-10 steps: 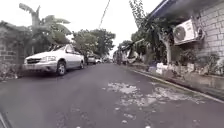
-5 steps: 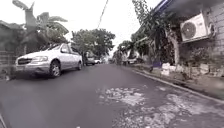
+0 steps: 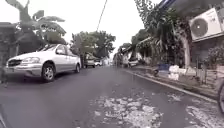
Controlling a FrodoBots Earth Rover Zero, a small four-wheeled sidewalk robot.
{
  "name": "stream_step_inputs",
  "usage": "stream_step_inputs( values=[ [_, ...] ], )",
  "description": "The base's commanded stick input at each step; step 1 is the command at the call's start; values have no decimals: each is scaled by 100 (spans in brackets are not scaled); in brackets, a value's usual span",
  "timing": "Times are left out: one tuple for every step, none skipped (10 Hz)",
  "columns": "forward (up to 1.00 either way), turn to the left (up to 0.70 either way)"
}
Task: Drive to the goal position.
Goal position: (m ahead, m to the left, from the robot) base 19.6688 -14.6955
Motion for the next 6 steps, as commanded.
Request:
stream_step_inputs(
  values=[
    [100,0],
    [100,0],
    [100,0],
    [100,0],
    [100,0],
    [100,0]
  ],
)
